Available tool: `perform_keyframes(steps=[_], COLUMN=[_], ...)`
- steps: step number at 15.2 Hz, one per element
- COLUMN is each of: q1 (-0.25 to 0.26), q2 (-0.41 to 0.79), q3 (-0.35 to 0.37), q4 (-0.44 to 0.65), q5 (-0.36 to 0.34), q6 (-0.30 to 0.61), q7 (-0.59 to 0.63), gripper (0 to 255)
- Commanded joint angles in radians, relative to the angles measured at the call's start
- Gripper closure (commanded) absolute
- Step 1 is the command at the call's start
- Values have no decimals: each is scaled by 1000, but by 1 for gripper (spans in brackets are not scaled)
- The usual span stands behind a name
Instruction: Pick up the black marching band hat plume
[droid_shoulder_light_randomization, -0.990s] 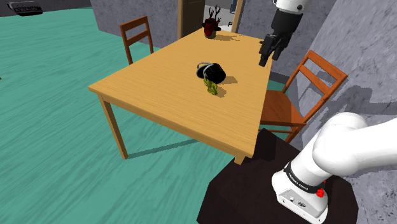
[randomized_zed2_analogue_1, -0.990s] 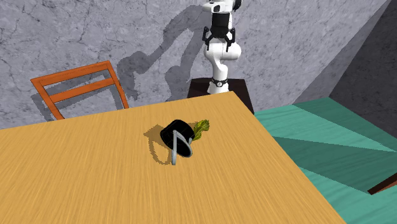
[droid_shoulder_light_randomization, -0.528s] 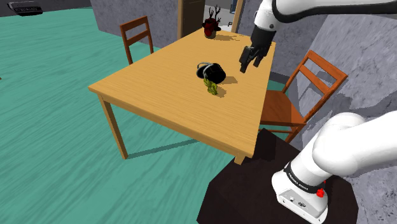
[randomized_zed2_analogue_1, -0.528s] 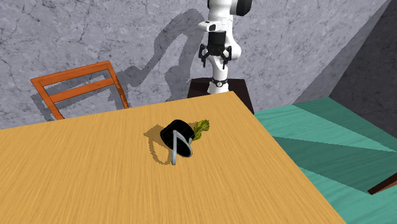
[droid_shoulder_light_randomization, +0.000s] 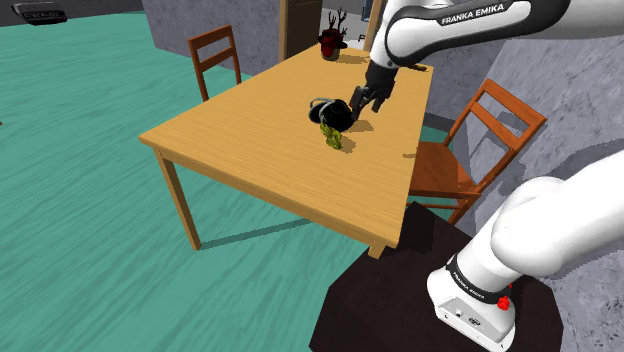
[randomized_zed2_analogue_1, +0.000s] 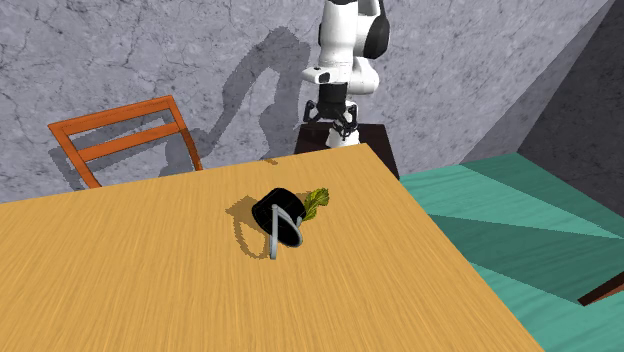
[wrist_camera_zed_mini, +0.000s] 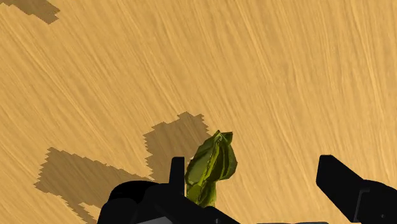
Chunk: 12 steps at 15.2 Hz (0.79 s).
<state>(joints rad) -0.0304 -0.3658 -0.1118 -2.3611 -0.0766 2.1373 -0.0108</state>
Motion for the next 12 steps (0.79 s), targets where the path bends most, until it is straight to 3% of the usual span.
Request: perform_keyframes(steps=[1, 12], q1=[-1, -7], q2=[69, 471], q3=[-9, -33], q4=[15, 229], q5=[4, 71], q6=[74, 350], q7=[-4, -38], gripper=[0, 0])
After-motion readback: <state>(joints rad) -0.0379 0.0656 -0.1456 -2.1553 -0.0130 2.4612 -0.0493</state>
